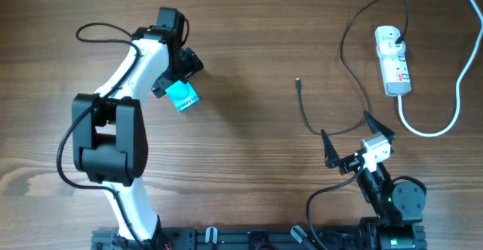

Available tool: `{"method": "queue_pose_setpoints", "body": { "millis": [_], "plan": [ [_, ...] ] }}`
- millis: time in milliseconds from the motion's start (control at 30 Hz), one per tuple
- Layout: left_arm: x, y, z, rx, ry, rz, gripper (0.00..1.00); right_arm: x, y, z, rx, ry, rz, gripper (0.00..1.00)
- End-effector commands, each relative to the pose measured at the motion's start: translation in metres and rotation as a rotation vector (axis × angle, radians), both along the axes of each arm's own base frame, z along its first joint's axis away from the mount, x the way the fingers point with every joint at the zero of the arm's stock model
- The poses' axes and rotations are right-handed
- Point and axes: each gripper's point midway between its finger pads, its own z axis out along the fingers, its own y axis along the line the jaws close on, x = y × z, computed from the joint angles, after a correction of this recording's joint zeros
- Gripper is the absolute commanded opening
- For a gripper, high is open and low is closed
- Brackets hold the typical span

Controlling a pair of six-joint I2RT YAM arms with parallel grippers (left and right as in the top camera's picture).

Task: Plug charger to phone and switch on socket
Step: 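Lower the left gripper and grasp the phone's top edge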

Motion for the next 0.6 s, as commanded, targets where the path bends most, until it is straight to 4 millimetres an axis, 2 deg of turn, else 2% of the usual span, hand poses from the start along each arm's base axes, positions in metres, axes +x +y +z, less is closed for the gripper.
{"method": "queue_pose_setpoints", "body": {
  "millis": [0,200,567],
  "plan": [
    [-0.002,0.006,-0.014,0.006,0.000,0.024,1.00,-0.001,0.002,0.002,0.002,-0.010,0.012,1.00],
    [0.002,0.000,-0.029,-0.023,-0.038,-0.016,1.00,-0.001,0.002,0.002,0.002,-0.010,0.012,1.00],
    [-0.006,-0.003,-0.055,-0.037,-0.007,-0.020,1.00,-0.001,0.002,0.002,0.002,-0.010,0.012,1.00]
  ]
}}
